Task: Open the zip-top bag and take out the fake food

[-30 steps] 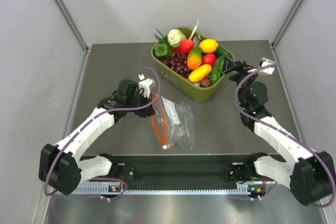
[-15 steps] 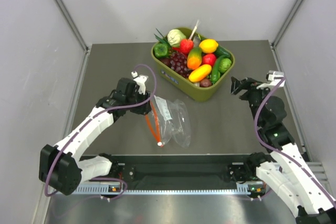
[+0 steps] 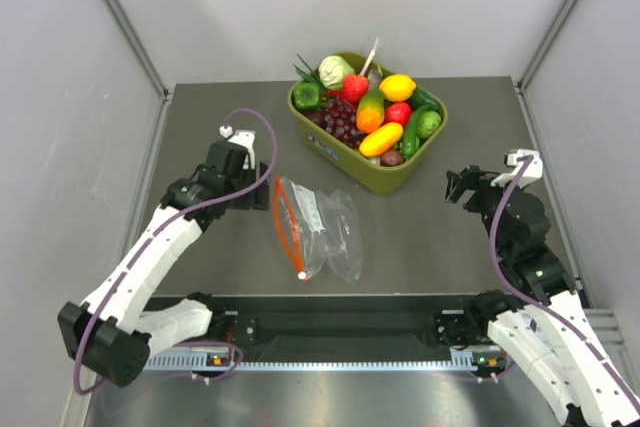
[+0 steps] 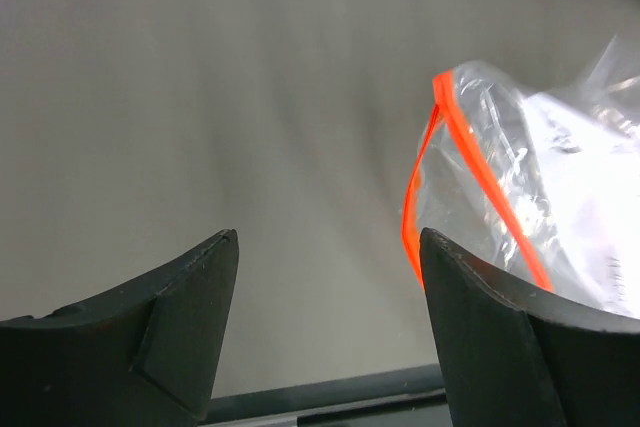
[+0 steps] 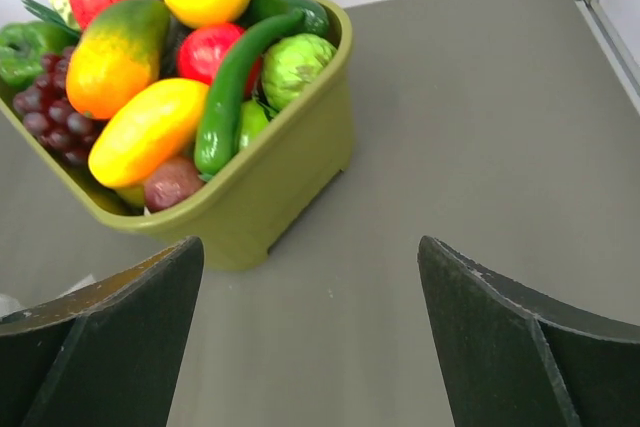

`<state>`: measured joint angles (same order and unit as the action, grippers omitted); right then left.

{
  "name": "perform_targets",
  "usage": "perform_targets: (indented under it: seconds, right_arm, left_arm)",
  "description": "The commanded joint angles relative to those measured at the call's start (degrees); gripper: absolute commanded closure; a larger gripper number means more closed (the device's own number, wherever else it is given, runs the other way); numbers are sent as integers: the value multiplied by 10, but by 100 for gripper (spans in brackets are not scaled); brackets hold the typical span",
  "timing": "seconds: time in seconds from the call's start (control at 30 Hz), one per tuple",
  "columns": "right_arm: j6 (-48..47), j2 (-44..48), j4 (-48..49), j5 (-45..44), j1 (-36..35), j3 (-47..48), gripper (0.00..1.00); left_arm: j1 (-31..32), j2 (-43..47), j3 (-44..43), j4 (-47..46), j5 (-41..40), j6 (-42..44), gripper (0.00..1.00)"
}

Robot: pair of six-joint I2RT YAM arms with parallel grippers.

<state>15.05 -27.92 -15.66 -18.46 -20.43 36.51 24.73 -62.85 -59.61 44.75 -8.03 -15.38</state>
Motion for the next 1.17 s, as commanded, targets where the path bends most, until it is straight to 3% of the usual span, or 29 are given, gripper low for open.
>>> perform_targets:
  seconds: [0.0, 0.3, 1.13]
  right_arm:
    - [-17, 10, -18, -14, 6, 25, 12]
    - [-28, 28, -31, -20, 6, 40, 10]
    - [-46, 49, -27, -38, 6, 44, 7]
  left_arm:
    - [-1, 62, -39, 14, -66, -25, 22]
    - [-1, 116, -80, -16, -135, -17, 19]
    - [-2, 104, -76, -163, -127, 72, 15]
